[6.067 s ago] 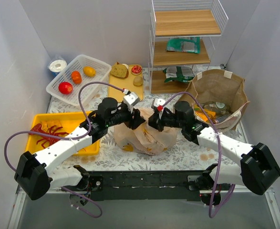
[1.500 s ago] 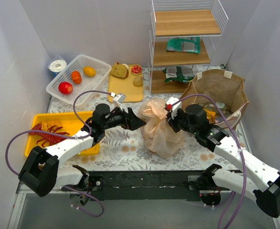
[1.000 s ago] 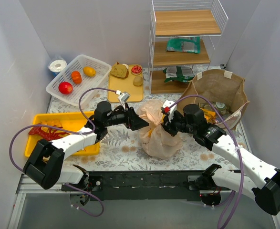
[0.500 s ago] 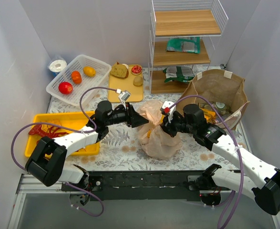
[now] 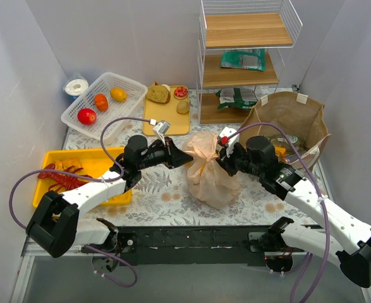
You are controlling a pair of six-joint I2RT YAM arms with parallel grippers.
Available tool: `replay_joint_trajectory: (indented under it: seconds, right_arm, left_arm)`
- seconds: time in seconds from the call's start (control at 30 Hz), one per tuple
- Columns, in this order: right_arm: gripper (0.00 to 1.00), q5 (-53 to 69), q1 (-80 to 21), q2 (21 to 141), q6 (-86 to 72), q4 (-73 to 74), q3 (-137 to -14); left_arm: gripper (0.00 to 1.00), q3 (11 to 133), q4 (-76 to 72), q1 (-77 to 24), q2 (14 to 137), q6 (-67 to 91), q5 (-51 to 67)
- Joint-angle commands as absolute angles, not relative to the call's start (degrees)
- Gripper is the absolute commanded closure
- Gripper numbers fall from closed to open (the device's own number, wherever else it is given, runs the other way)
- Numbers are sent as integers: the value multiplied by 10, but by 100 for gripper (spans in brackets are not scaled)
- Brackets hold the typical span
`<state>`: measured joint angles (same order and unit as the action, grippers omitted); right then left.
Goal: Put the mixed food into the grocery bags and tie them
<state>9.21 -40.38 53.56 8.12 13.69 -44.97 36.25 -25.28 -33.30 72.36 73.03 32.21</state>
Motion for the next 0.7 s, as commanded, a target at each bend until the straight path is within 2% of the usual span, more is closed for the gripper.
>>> replay_joint_trajectory:
  seconds: [0.0,0.4,0.67]
  right_arm:
    - [99,-44,-400,483,84,170,-505]
    - [99,-197,-400,445,101,168,-452]
    - [99,-195,-400,458,100,163,-435]
  left_arm:
    - [100,375,-162,-315,679,698,212]
    - [100,395,-62,-306,631,677,103]
    - [100,402,-33,-305,637,666,81]
